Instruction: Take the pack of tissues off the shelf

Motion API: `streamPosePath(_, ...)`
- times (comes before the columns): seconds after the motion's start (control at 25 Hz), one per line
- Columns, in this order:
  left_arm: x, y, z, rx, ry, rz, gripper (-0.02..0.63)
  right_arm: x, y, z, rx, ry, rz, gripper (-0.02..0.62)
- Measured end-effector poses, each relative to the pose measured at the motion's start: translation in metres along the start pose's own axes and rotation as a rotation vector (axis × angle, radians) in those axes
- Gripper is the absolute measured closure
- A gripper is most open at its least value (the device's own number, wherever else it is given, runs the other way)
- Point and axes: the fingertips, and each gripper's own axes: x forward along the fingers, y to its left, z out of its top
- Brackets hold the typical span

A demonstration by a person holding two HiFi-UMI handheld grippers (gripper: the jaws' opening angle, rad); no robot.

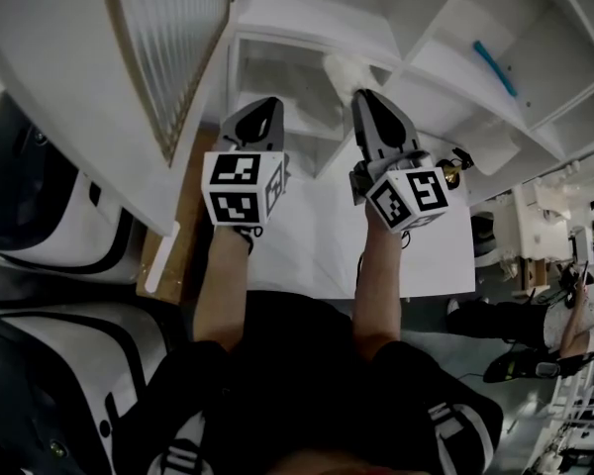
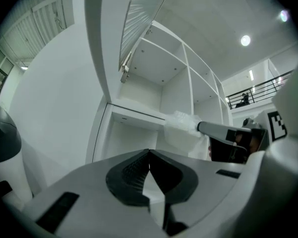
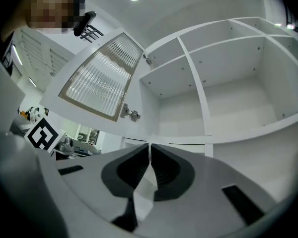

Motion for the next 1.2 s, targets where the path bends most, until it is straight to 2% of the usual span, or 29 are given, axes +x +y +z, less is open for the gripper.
streamPosePath(0.16,-0.001,-0.006,0.002,0.014,-0.006,-0.013,0.595,0.002,0.003,-0.002,0.033,-0.016,0.019,0.566)
streamPosePath(0.4,-0.001,-0.006,0.001,0.014,-0.002,-0.015,0.595,0.002,0.010,-0.009,0.028,0.000,0.039,0.566)
streamPosePath(1.2,-0.011,-0.019,-0.011,0.012,0.029,-0.033,0.595,-0.019,0.007,-0.025,0.076,0.045,0.001,0.566)
